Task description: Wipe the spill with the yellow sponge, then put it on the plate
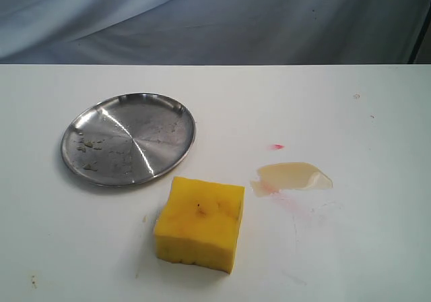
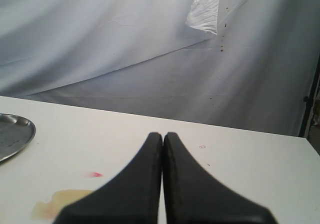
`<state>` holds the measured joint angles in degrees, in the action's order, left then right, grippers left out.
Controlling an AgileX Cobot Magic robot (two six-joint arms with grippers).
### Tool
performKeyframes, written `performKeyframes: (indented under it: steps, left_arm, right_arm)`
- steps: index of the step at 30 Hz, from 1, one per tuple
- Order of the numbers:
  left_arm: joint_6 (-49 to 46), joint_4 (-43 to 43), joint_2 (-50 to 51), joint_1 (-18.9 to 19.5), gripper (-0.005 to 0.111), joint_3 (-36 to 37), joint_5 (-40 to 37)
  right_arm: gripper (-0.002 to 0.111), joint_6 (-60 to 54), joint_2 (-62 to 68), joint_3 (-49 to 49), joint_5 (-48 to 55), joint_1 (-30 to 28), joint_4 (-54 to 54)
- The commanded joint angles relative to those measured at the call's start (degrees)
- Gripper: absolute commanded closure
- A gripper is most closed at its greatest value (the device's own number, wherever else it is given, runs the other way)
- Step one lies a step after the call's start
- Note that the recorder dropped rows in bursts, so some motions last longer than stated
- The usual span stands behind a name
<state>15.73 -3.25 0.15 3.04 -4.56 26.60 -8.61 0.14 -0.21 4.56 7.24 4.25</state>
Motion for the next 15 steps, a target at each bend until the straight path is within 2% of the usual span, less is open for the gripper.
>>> performKeyframes:
  steps: [1, 3, 6, 12, 15]
  left_arm:
    - [0.71, -9.35, -0.15, -0.35, 0.107, -13.64, -20.45]
    - [0.54, -12.17, 1.49, -0.35, 0.107, -19.91, -30.39]
    - [-2.59, -12.47, 6.19, -0.35, 0.107, -25.51, -40.09]
    - [-8.96, -11.89, 12.27, -0.35, 0.107, -28.59, -44.84]
    - [-12.03, -8.87, 14.24, -0.35, 0.107, -29.09, -48.65]
  right_arm:
    - [0.108, 0.02, -0.14, 0.21, -0.17, -0.47, -0.39]
    - [0.108, 0.02, -0.14, 0.21, -0.17, -0.47, -0.39]
    - [0.108, 0.02, -0.14, 0.21, -0.17, -0.47, -0.39]
    - [0.108, 0.02, -0.14, 0.21, -0.17, -0.47, -0.39]
    - [0.108, 0.02, -0.14, 0.21, -0.17, -0.47, -0.39]
